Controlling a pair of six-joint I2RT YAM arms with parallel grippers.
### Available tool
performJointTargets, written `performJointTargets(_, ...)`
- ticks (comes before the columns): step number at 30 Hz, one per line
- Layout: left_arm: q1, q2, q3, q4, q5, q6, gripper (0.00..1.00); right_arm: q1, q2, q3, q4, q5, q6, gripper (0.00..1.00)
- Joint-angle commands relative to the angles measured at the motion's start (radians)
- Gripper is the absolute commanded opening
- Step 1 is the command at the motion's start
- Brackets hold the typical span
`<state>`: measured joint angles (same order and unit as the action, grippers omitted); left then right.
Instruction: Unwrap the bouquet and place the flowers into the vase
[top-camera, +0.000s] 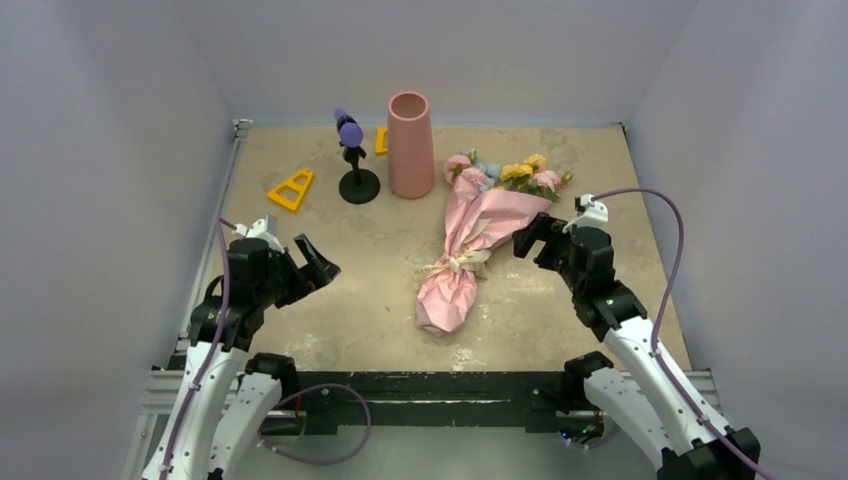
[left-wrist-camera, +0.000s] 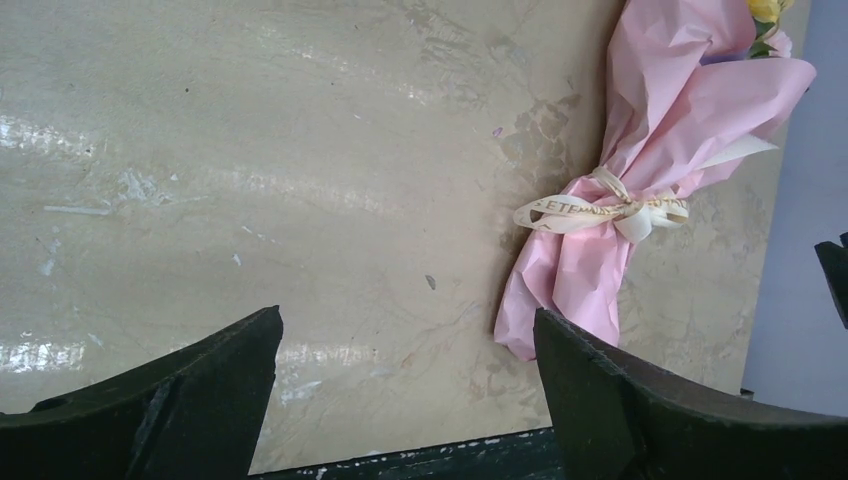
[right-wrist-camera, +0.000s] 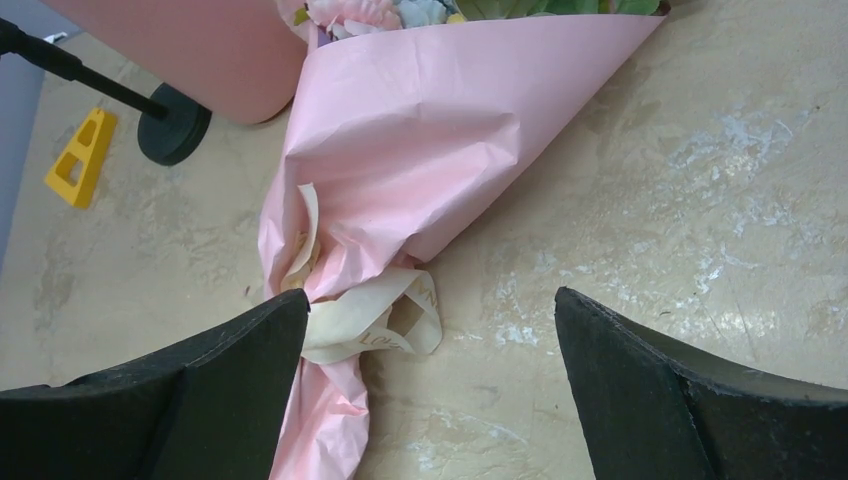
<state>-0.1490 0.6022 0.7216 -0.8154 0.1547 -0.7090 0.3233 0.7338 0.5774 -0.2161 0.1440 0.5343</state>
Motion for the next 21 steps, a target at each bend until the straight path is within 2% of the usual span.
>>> performJointTargets(1, 0.002, -0.048, -0.011, 0.059, 0.038, 0.035, 1.0, 0.001, 0.001, -0.002, 0.035, 0.019, 0.028, 0.99)
performJointTargets(7, 0.002, -0.058, -0.017, 0.077, 0.074, 0.039, 1.0, 0.001, -0.062, -0.087, 0.127, 0.046, 0.057, 0.94)
performJointTargets(14, 0.002, -0.067, -0.021, 0.076, 0.074, 0.036, 1.0, 0.0, -0.002, -0.002, 0.025, 0.005, -0.013, 0.95)
performJointTargets(21, 0.002, -0.07, -0.032, 0.075, 0.07, 0.004, 0.99, 0.005, 0.003, -0.006, 0.059, -0.108, -0.065, 0.95)
